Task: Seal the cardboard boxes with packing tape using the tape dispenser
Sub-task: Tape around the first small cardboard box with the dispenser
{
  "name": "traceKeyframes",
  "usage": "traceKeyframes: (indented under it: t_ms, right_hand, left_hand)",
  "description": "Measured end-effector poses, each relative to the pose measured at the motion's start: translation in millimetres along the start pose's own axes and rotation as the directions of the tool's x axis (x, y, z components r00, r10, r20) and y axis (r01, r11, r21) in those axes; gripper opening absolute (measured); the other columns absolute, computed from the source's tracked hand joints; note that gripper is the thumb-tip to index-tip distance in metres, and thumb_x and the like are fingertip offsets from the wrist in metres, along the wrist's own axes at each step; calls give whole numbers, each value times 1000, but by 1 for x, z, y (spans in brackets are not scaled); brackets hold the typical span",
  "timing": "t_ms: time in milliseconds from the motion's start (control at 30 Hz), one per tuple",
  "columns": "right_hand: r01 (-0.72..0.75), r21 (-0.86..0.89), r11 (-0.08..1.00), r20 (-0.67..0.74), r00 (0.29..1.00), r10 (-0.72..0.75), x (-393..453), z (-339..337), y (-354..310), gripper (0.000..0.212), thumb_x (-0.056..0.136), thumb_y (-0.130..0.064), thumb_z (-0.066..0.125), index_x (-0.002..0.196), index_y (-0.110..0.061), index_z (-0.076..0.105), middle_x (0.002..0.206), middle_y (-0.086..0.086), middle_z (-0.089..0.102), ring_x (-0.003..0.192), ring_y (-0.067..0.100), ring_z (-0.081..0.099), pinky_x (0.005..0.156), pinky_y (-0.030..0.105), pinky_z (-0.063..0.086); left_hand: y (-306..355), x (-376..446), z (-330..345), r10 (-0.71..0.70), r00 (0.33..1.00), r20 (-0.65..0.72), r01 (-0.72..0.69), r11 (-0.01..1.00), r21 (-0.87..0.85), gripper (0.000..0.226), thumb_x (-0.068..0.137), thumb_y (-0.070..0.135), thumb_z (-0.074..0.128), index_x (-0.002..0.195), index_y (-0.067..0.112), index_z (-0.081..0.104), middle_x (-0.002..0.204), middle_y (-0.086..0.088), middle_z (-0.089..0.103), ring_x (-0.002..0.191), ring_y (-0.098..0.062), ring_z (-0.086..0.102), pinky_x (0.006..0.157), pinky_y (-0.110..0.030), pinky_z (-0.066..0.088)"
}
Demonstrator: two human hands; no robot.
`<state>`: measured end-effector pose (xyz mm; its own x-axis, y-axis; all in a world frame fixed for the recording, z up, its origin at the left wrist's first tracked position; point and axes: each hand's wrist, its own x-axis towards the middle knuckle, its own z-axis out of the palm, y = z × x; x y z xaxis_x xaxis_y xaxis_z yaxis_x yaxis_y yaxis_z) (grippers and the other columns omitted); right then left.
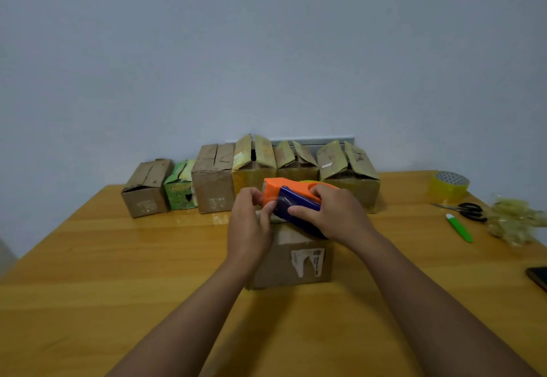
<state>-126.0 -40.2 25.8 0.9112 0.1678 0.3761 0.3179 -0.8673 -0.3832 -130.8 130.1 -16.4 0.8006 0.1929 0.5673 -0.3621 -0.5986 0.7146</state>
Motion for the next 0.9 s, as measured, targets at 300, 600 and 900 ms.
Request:
traceKeyframes:
  t_ms: [300, 600, 900]
  right_hand:
    - [-19, 95, 995, -21, 1000, 21, -7, 0, 3, 62, 79, -70, 60, 113, -18, 59, 97, -4, 63, 83, 14, 58, 71, 31, 54]
    - [-20, 125, 992, -8, 1000, 21, -7, 1, 5, 63, 79, -70, 59, 115, -18, 57, 100, -5, 62, 85, 14, 59, 63, 21, 50]
    - [23, -69, 997, 43, 999, -20, -10, -2, -1, 61, 86, -70, 49, 123, -22, 56, 115, -2, 66, 104, 19, 58, 98, 38, 44]
  left_hand:
    - [-5, -2, -1, 110, 994, 18, -111, 991, 73, 5, 97, 20, 56, 94, 25, 57, 96, 8, 52, 85, -1, 49, 69, -13, 40]
    - [-4, -3, -2, 61, 997, -40, -59, 998, 30, 10, 101, 18, 47, 92, 21, 50, 88, 6, 54, 79, -2, 50, 62, -20, 40]
    - [2, 2, -12, -281, 960, -7, 255, 882, -397, 19, 84, 37, 43, 94, 26, 54, 98, -2, 62, 97, -19, 60, 87, -46, 53]
